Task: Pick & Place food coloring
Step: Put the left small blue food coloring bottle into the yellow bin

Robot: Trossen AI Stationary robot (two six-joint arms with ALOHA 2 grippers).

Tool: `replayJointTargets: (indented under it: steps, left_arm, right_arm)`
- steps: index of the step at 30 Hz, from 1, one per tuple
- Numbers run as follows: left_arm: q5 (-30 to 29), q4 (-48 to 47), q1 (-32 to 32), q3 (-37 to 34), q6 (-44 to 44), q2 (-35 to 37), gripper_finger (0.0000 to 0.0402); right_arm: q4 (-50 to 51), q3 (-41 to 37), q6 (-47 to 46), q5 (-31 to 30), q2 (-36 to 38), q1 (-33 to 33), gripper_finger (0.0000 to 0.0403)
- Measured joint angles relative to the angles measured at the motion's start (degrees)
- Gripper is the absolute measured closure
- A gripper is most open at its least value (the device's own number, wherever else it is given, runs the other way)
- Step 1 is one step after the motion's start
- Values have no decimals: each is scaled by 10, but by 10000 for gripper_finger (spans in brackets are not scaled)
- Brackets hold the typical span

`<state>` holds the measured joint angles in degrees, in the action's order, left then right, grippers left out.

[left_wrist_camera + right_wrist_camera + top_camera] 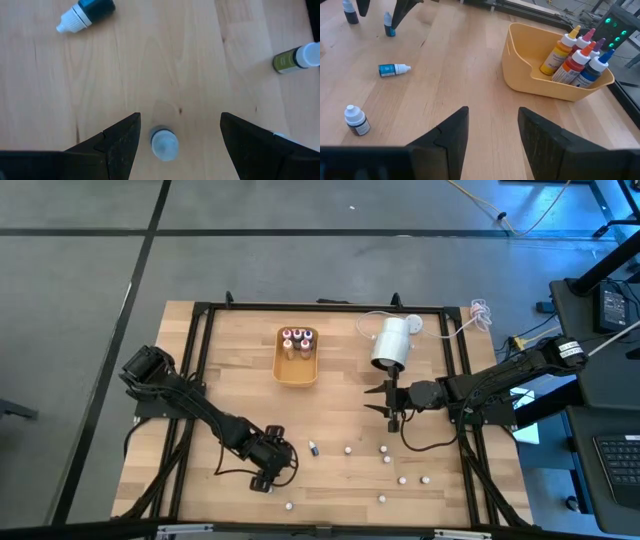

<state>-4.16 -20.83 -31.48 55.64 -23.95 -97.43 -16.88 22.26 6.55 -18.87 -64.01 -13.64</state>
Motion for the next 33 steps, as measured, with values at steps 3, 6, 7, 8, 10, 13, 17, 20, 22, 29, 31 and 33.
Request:
replayJointTargets:
  steps: [3, 6, 7, 8, 10, 13, 17, 20, 22, 29, 31, 33]
  left_arm:
    - [0, -2, 0, 0, -17, 0, 135]
    - [3, -6, 0, 0, -6, 0, 135]
    - [5, -9, 0, 0, -3, 0, 135]
    - [7, -13, 0, 0, -4, 0, 135]
    - [8, -31, -1, 0, -4, 0, 135]
    - [-9, -54, -3, 0, -7, 0, 135]
    - [-28, -56, -3, 0, -8, 0, 135]
    - [-35, -56, -3, 0, -8, 0, 140]
    - [-35, -56, -3, 0, -8, 0, 146]
    - [-35, -56, -3, 0, -8, 0, 189]
    - [-35, -56, -3, 0, -8, 0, 205]
    - [-35, -55, -3, 0, -8, 0, 223]
  right_arm:
    - [0, 0, 0, 0, 0, 0, 230]
    - [0, 0, 0, 0, 0, 0, 230]
    - [0, 0, 0, 0, 0, 0, 230]
    - [0, 0, 0, 0, 0, 0, 230]
    - [0, 0, 0, 0, 0, 0, 230]
    - [0, 0, 0, 0, 0, 0, 230]
    - [0, 0, 0, 0, 0, 0, 230]
    - [0, 0, 0, 0, 0, 0, 230]
    - [0, 0, 0, 0, 0, 0, 230]
    - [0, 0, 0, 0, 0, 0, 230]
    - [0, 0, 0, 0, 0, 0, 230]
    - [0, 0, 0, 0, 0, 0, 230]
